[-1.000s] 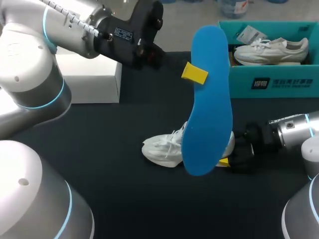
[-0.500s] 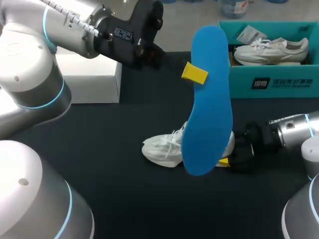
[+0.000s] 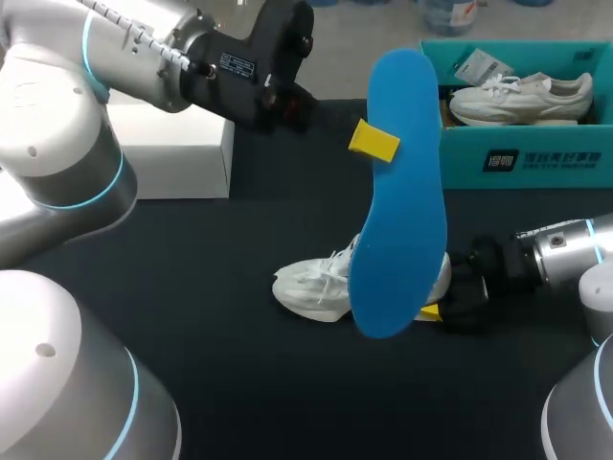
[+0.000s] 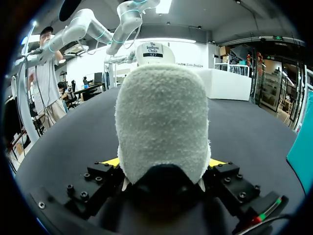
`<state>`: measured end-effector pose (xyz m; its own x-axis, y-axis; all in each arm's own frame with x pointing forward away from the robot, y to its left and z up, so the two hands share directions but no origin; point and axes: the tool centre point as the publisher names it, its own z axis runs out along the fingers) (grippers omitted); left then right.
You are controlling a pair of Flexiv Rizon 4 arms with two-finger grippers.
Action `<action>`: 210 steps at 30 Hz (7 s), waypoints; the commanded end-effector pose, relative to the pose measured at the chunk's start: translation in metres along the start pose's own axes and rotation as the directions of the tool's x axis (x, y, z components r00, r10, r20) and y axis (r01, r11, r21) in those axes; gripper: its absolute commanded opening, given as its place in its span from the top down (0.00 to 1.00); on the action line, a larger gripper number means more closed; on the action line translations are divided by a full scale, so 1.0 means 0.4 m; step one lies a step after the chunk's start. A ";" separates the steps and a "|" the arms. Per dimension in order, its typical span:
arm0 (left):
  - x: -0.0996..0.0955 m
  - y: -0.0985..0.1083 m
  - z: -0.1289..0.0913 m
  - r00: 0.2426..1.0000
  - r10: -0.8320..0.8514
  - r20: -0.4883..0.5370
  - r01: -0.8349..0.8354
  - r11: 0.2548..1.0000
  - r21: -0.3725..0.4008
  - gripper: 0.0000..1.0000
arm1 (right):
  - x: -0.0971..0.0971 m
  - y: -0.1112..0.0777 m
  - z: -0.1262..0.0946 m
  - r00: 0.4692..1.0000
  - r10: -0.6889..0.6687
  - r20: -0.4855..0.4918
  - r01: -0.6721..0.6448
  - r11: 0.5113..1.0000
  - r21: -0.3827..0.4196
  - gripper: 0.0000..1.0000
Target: Take the shoe out of the shoebox, open the shoe tongue, remove and reinsert the insole, then place the shoe into the shoebox
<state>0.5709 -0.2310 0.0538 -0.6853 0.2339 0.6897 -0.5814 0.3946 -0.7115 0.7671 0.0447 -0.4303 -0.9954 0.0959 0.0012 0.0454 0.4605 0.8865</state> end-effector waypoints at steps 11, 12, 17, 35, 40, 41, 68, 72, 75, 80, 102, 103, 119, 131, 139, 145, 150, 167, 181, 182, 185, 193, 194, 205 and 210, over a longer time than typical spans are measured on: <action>-0.001 -0.001 0.001 1.000 0.000 0.000 0.000 1.000 -0.002 1.00 | 0.012 0.012 -0.017 1.000 0.020 0.005 -0.021 0.999 0.026 0.00; -0.001 -0.001 0.001 1.000 0.000 0.000 0.000 1.000 -0.002 1.00 | 0.015 0.017 -0.021 1.000 0.027 0.004 -0.027 0.999 0.036 0.00; -0.001 -0.001 0.001 1.000 0.000 0.000 0.000 1.000 -0.002 1.00 | 0.036 0.037 -0.047 0.998 0.064 0.011 -0.064 0.995 0.077 0.00; -0.001 -0.001 0.001 1.000 0.000 0.000 0.000 1.000 -0.002 1.00 | 0.059 0.095 -0.099 0.983 0.179 0.049 -0.186 0.950 0.252 0.00; -0.001 -0.001 0.001 1.000 0.000 0.000 0.000 1.000 -0.002 1.00 | 0.059 0.099 -0.093 0.980 0.197 0.042 -0.200 0.937 0.288 0.00; -0.001 -0.001 0.001 1.000 0.000 0.000 0.000 1.000 -0.002 1.00 | 0.062 0.107 -0.091 0.980 0.195 0.030 -0.195 0.931 0.308 0.00; -0.001 -0.001 0.001 1.000 0.000 0.000 0.000 1.000 -0.002 1.00 | 0.096 0.222 -0.163 0.959 0.257 0.123 -0.256 0.592 0.764 0.00; -0.001 -0.001 0.001 1.000 0.000 0.000 0.000 1.000 -0.002 1.00 | 0.088 0.213 -0.170 0.962 0.241 0.129 -0.246 0.556 0.794 0.00; -0.001 -0.001 0.001 1.000 0.000 0.000 0.000 1.000 -0.002 1.00 | 0.082 0.207 -0.171 0.962 0.245 0.120 -0.240 0.547 0.802 0.00; -0.001 -0.001 0.001 1.000 0.000 0.000 0.000 1.000 -0.002 1.00 | 0.084 0.209 -0.161 0.965 0.240 0.106 -0.219 0.514 0.830 0.00; -0.001 -0.001 0.001 1.000 0.000 0.000 0.000 1.000 -0.002 1.00 | 0.065 0.200 -0.147 0.970 0.202 0.135 -0.210 0.415 0.885 0.00; -0.001 -0.001 0.001 1.000 0.000 0.000 0.000 1.000 -0.002 1.00 | 0.065 0.200 -0.147 0.970 0.202 0.135 -0.210 0.415 0.885 0.00; -0.001 -0.001 0.001 1.000 0.000 0.000 0.000 1.000 -0.002 1.00 | 0.084 0.214 -0.168 0.991 0.091 0.100 -0.128 0.392 0.911 0.00; -0.001 -0.001 0.001 1.000 0.000 0.000 0.000 1.000 -0.002 1.00 | 0.079 0.210 -0.186 0.994 0.038 0.106 -0.112 0.392 0.913 0.00; -0.001 -0.001 0.001 1.000 0.000 0.000 0.000 1.000 -0.002 1.00 | 0.062 0.211 -0.189 0.994 0.037 0.102 -0.108 0.390 0.914 0.00; -0.001 -0.001 0.001 1.000 0.000 0.000 0.000 1.000 -0.002 1.00 | 0.062 0.211 -0.189 0.994 0.037 0.102 -0.108 0.390 0.914 0.00; -0.001 -0.001 0.001 1.000 0.000 0.000 0.000 1.000 -0.002 1.00 | 0.062 0.211 -0.189 0.994 0.037 0.102 -0.108 0.390 0.914 0.00; -0.001 -0.001 0.001 1.000 0.000 0.000 0.000 1.000 -0.002 1.00 | 0.062 0.211 -0.189 0.994 0.037 0.102 -0.108 0.390 0.914 0.00; -0.001 -0.001 0.001 1.000 0.000 0.000 0.000 1.000 -0.002 1.00 | -0.003 0.247 -0.140 0.994 -0.028 0.107 -0.088 0.384 0.919 0.00; -0.001 -0.001 0.001 1.000 0.000 0.000 0.000 1.000 -0.002 1.00 | -0.016 0.248 -0.128 0.995 -0.037 0.098 -0.076 0.386 0.919 0.00; -0.001 -0.001 0.001 1.000 0.000 0.000 0.000 1.000 -0.002 1.00 | -0.052 0.247 -0.094 0.995 -0.062 0.072 -0.043 0.388 0.921 0.00; -0.001 -0.001 0.001 1.000 0.000 0.000 0.000 1.000 -0.002 1.00 | -0.104 0.227 -0.030 0.994 -0.103 0.028 0.014 0.382 0.924 0.00; -0.001 -0.001 0.001 1.000 0.000 0.000 0.000 1.000 -0.002 1.00 | -0.107 0.227 -0.026 0.994 -0.107 0.025 0.018 0.383 0.923 0.00; -0.001 -0.001 0.001 1.000 0.000 0.000 0.000 1.000 -0.002 1.00 | -0.127 0.226 0.041 0.990 -0.139 -0.021 0.074 0.385 0.920 0.00; -0.001 -0.001 0.001 1.000 0.000 0.000 0.000 1.000 -0.002 1.00 | -0.109 0.223 0.054 0.991 -0.132 -0.022 0.073 0.399 0.914 0.00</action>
<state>0.5709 -0.2310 0.0539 -0.6853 0.2338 0.6897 -0.5814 0.3948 -0.7114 0.8174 0.0968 -0.3562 -0.9942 0.0118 -0.1065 0.0194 0.9973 -0.0707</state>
